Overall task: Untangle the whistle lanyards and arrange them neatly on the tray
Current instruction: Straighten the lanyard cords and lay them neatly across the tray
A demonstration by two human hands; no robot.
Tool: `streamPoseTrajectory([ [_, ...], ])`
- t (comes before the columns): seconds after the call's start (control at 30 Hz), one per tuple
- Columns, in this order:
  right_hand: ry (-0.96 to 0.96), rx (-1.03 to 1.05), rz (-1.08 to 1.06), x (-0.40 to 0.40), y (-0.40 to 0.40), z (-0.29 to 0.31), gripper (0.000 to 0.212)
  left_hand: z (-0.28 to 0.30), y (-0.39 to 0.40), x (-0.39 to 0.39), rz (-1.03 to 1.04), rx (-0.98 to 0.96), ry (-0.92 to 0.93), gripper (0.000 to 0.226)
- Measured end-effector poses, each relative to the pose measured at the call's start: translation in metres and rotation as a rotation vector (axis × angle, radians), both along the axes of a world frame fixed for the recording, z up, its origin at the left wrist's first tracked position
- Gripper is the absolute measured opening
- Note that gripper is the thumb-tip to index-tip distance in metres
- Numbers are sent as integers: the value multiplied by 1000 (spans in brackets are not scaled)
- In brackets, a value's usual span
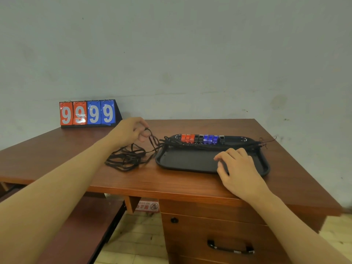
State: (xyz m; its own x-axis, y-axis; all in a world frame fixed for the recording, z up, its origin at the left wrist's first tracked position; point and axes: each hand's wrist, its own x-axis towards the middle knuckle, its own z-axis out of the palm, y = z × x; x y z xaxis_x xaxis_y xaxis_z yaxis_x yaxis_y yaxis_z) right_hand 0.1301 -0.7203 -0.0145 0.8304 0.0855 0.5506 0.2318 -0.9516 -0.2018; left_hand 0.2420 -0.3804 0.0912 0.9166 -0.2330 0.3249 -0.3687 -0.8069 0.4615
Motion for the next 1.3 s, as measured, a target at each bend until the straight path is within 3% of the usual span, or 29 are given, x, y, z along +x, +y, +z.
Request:
streamPoseTrajectory([
  [0.17, -4, 8, 6, 2, 0, -1, 26, -14, 28, 3, 27, 129, 24, 21],
  [0.27, -5, 5, 3, 3, -1, -2, 26, -19, 50, 6, 156, 234, 28, 23],
  [0.43, -3, 7, 13, 4, -2, -2, 25, -30, 84, -2, 411, 408, 324, 28],
  [0.6, -14, 5, 15, 3, -1, -2, 24, -46, 98, 0, 464, 429, 348, 33],
  [0.77, -6, 5, 18, 2, -1, -1, 24, -49, 94, 1, 431, 372, 292, 16],
  [1.03, 6, 8, 6, 2, -1, 0, 25, -40, 93, 4, 373, 274, 189, 8],
  [1.2, 4, 11, 7, 3, -1, 0, 25, -12, 72, -4, 242, 44, 73, 12],
  [1.3, -4, 27, 5, 2, 0, 0, 26, 5, 45, -17, 96, -90, 143, 27],
])
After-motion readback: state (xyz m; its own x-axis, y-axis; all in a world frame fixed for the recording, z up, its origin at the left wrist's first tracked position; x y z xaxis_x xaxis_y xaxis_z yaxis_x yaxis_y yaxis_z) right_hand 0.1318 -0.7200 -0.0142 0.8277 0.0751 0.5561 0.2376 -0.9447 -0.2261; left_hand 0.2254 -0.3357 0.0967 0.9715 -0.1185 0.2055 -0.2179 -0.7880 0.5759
